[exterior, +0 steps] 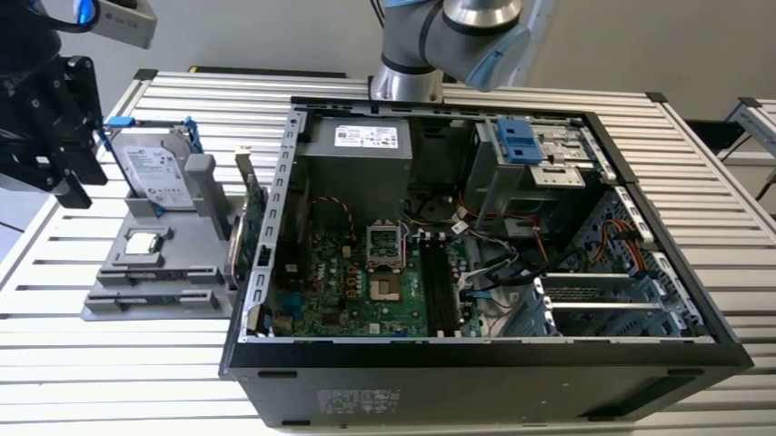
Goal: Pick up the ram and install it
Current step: 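Pick up the ram and move it above insertion slot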
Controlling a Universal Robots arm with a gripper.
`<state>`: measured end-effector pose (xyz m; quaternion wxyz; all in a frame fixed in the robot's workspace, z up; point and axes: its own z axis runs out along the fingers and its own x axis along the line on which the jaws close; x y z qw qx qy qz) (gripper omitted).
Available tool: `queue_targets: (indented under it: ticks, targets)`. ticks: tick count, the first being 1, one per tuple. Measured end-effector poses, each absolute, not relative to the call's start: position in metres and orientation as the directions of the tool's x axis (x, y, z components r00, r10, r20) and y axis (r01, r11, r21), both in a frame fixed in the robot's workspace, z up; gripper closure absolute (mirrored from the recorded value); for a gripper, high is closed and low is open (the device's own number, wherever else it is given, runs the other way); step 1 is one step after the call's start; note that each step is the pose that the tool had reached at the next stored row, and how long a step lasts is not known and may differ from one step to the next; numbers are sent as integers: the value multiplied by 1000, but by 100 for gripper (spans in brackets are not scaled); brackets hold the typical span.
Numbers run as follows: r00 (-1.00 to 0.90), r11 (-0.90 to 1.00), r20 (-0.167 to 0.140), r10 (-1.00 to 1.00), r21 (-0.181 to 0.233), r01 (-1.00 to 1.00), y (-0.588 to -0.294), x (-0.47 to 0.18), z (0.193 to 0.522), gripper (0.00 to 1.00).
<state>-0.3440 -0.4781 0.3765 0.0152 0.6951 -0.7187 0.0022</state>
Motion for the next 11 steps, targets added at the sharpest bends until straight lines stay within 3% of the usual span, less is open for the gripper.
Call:
queue_targets:
  ticks: [11]
  targets:
    - [-23,23,25,-999,12,-1000,-477,-344,375,0]
